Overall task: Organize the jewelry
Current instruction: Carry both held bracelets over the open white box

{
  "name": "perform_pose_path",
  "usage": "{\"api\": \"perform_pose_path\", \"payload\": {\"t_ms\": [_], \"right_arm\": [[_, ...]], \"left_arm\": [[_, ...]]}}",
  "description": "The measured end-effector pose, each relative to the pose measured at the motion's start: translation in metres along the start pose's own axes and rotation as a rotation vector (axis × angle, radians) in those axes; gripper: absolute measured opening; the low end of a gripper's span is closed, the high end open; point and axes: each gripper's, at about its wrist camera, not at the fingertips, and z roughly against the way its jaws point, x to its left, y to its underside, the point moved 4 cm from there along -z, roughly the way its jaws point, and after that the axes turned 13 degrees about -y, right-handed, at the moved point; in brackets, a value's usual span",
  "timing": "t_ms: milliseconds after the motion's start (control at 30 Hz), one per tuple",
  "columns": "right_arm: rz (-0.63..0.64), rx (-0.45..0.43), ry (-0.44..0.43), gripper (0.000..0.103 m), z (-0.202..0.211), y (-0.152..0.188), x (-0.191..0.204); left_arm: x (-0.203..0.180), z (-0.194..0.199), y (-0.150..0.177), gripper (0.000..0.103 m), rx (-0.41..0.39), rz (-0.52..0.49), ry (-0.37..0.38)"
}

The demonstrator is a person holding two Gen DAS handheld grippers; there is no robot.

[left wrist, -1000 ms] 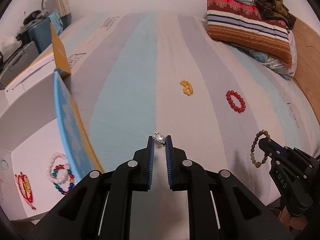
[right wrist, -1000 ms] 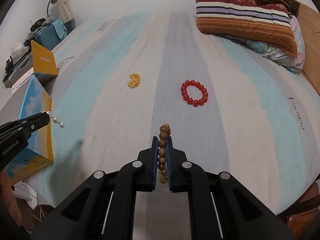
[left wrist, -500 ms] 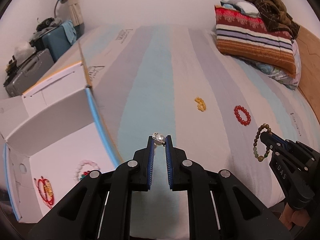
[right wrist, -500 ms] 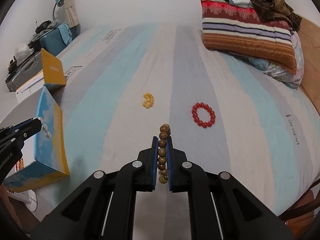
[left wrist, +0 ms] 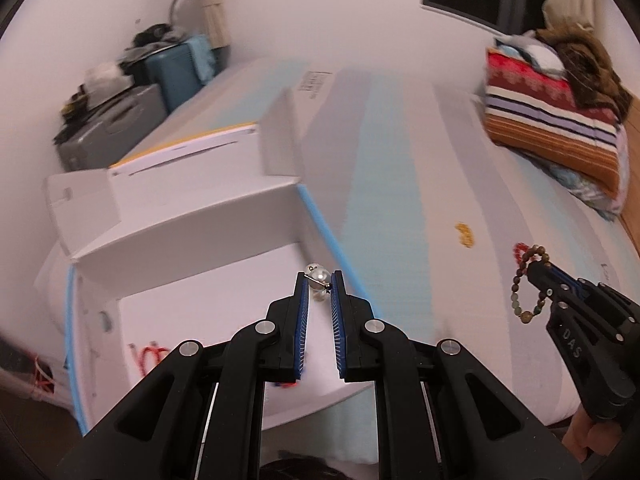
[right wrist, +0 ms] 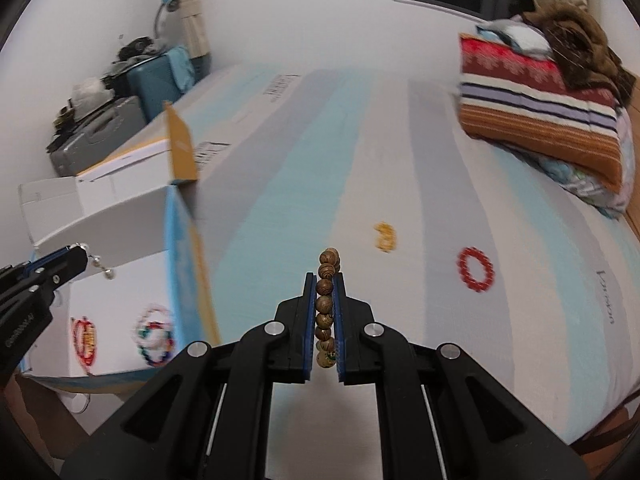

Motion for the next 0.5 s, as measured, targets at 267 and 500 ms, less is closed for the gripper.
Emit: {"api": "perform_pose_path", "payload": {"t_ms": [267, 500], "right_arm": [[0.089, 0.001, -0.079, 0.007, -0.012, -0.009, 0.079], [0.169, 0.026, -0.154, 0.007, -0.031, -0.007, 0.145]], "left_arm": [[0.075, -0.006, 0.011, 0.011, 0.024, 0.079, -0.074], [0.135, -0.018, 0.027, 0.011, 0.060, 0.143, -0.139]]}}
